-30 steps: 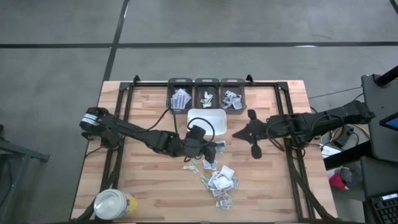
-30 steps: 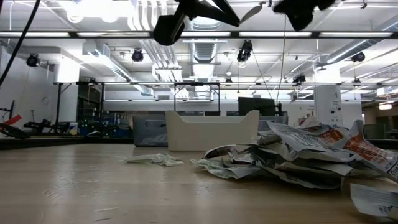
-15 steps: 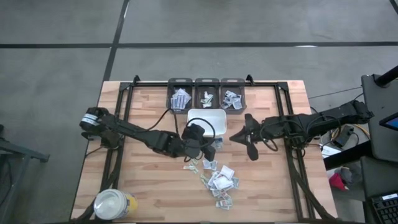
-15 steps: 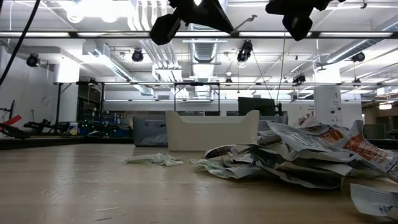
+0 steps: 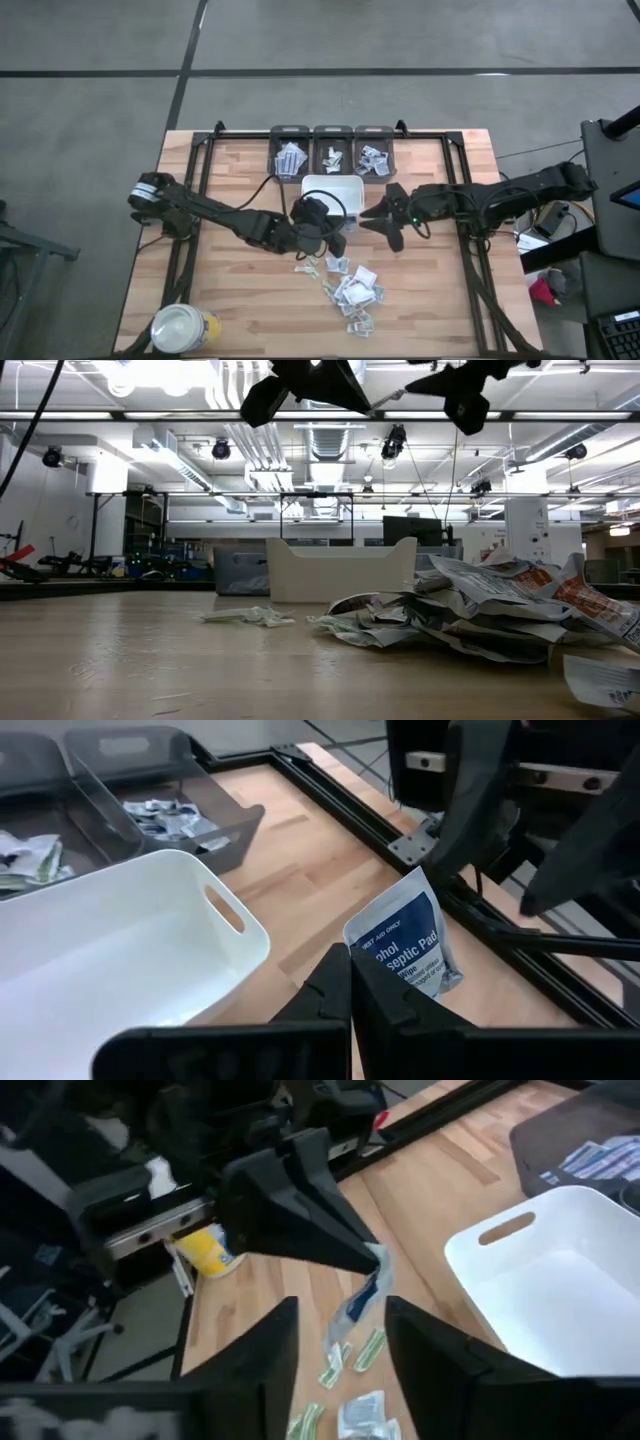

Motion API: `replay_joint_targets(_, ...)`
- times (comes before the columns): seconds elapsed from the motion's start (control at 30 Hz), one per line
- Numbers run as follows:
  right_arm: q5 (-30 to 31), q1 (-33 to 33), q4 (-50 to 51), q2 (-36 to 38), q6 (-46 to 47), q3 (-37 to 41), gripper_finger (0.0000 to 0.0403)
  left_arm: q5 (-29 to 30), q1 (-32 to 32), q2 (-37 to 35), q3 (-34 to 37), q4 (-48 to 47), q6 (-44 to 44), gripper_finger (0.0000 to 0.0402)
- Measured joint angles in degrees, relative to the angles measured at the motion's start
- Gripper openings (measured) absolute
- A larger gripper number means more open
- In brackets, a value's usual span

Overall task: Pick & Place First Aid Supplies
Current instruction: Put the white alcohol pad into the right black bin

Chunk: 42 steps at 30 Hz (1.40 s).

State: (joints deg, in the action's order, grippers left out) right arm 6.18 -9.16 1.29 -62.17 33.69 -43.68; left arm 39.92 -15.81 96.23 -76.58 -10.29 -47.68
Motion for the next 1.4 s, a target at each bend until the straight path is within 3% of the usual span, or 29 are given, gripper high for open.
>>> replay_joint_targets(0.33, -0.2, 1.9, -1.6, -3.0, 2.7, 0.0, 0.0206, 1.2, -0.1, 0.0, 0.0, -1.8, -1.7, 0.0000)
replay_joint_targets(0.8, -0.2, 4.6, -2.3, -5.7, 2.4, 0.0, 0.0206, 1.3, -0.1, 0.0, 0.0, -0.6, -1.9, 0.0000)
replay_joint_targets(1.03, -0.2, 4.6, -3.2, -6.2, 2.2, 0.0, 0.0153, 1.3, -0.1, 0.0, 0.0, -0.6, -2.3, 0.0000)
replay_joint_targets(1.27, -0.2, 4.6, -3.2, -6.2, -1.1, 0.0, 0.0027, 1.3, 0.0, 0.0, 0.0, -0.7, -3.4, 0.0000)
replay_joint_targets(1.4, -0.4, 4.6, -3.3, -6.1, -2.0, 0.0, 0.0010, 1.3, 0.0, 0.0, 0.0, -0.7, -3.7, 0.0000)
